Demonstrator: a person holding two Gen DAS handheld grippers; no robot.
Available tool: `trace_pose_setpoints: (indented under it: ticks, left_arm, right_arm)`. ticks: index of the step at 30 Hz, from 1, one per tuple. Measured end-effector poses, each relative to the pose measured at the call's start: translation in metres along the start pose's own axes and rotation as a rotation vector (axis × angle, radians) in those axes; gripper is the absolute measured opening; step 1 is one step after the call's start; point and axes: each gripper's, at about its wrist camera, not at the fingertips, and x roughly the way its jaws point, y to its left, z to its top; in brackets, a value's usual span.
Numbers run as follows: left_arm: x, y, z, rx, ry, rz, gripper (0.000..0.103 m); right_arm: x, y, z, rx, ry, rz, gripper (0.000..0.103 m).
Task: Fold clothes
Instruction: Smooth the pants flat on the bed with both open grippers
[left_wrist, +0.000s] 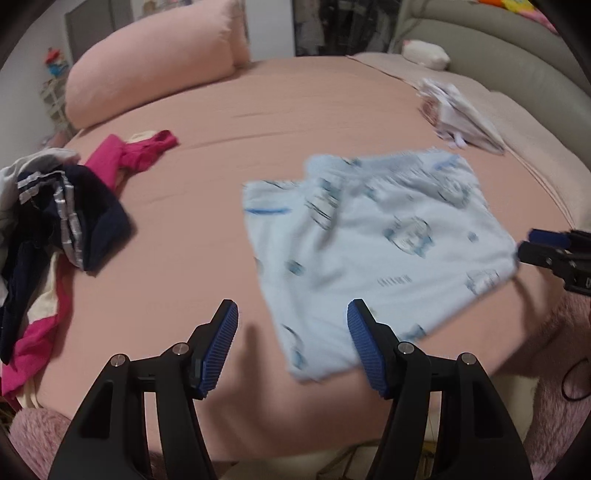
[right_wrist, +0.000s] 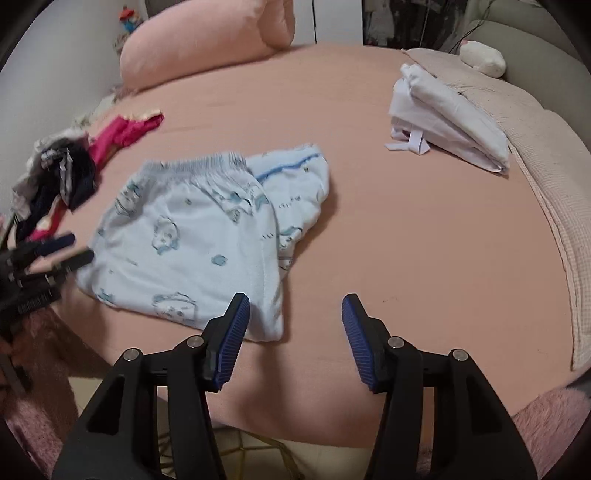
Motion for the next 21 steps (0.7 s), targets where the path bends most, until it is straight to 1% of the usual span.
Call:
trace_pose_setpoints:
  ticks: [1, 2, 3, 5, 8, 10, 11, 12, 13, 15, 16, 17, 19, 20, 21]
  left_arm:
    - [0.004, -0.003, -0.003, 0.02, 0.021, 0.016, 0.065]
    - [0.011, -0.005, -0.006, 0.041, 0.05, 0.044, 0.065]
    - [0.015, -0.003, -0.007, 0.045, 0.068, 0.056, 0.065]
    - [0.017, 0.006, -0.007, 0.015, 0.077, 0.036, 0.068]
    - [0.017, 0.017, -0.009, 0.003, 0.09, 0.055, 0.068]
    - [0.017, 0.023, -0.011, -0.003, 0.096, 0.068, 0.068]
    - [0.018, 0.025, -0.011, -0.009, 0.099, 0.07, 0.068]
    - [0.018, 0.028, -0.011, -0.015, 0.102, 0.072, 0.068]
    - [0.017, 0.031, -0.01, -0.022, 0.1, 0.072, 0.068]
    - [0.009, 0.034, -0.009, -0.041, 0.068, 0.064, 0.068]
    - [0.003, 0.035, -0.008, -0.045, 0.04, 0.062, 0.068]
    - [-0.004, 0.035, -0.007, -0.053, 0.01, 0.054, 0.068]
    - [-0.015, 0.037, -0.006, -0.08, -0.034, -0.011, 0.068]
    - [-0.016, 0.037, -0.005, -0.091, -0.038, -0.037, 0.068]
    - [-0.013, 0.037, -0.005, -0.097, -0.033, -0.051, 0.068]
  right_arm:
    - [0.009, 0.012, 0.005, -0.005, 0.024, 0.024, 0.053]
    - [0.015, 0.018, 0.005, -0.018, 0.036, 0.014, 0.053]
    - [0.02, 0.022, 0.004, -0.035, 0.043, -0.006, 0.053]
    - [0.029, 0.031, 0.003, -0.067, 0.057, -0.045, 0.053]
    - [0.043, 0.044, 0.0, -0.116, 0.079, -0.104, 0.053]
    - [0.044, 0.036, -0.003, -0.097, 0.087, -0.131, 0.053]
    - [0.043, 0.028, -0.004, -0.067, 0.088, -0.153, 0.051]
    - [0.042, 0.02, -0.005, -0.031, 0.088, -0.176, 0.046]
    - [0.038, 0.013, -0.005, 0.003, 0.081, -0.167, 0.044]
    - [0.031, 0.0, -0.005, 0.072, 0.063, -0.129, 0.043]
    - [0.028, -0.007, -0.005, 0.107, 0.053, -0.11, 0.043]
    - [0.023, -0.008, -0.007, 0.114, 0.042, -0.074, 0.045]
    - [0.02, 0.005, -0.007, 0.076, 0.026, 0.012, 0.045]
    - [0.022, 0.013, -0.01, 0.049, 0.026, 0.021, 0.045]
    - [0.026, 0.021, -0.012, 0.016, 0.033, 0.01, 0.045]
